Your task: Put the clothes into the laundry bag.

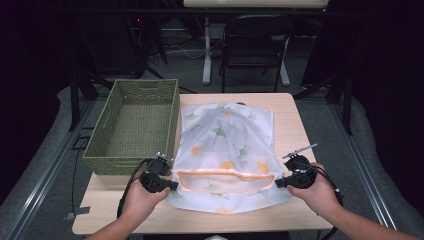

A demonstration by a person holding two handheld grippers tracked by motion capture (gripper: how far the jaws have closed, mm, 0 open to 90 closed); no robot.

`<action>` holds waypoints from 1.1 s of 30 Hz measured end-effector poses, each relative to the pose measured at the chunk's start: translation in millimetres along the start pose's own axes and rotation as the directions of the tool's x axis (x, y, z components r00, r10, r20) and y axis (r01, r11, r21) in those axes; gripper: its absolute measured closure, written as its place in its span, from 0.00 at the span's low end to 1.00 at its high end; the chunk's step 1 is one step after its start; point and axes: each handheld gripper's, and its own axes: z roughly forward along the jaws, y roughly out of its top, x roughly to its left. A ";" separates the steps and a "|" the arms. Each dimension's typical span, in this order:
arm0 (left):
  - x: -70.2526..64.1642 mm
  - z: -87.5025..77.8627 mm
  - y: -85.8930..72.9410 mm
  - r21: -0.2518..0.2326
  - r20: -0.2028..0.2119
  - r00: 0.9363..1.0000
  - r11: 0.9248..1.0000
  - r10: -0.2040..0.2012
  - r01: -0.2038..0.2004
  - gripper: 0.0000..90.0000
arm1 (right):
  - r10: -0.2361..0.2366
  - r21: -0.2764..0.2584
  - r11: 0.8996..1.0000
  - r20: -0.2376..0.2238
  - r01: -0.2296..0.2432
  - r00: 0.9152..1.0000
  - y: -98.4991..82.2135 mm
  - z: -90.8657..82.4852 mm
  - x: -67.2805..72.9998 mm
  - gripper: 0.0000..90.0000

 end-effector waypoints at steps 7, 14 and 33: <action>2.3 11.8 -10.3 -0.003 0.000 1.000 1.000 -0.005 0.005 0.98 | 0.006 -0.004 1.000 -0.013 -0.006 1.000 -8.2 9.3 -0.3 0.99; 5.3 22.2 -20.0 0.003 0.000 1.000 1.000 -0.005 0.005 0.98 | 0.008 0.014 1.000 -0.017 -0.008 1.000 -15.9 20.6 -1.9 0.99; 15.6 48.5 -41.2 -0.029 0.022 0.999 0.999 -0.038 0.039 0.96 | 0.077 -0.012 0.997 -0.050 -0.077 0.996 -49.4 43.0 -14.2 0.97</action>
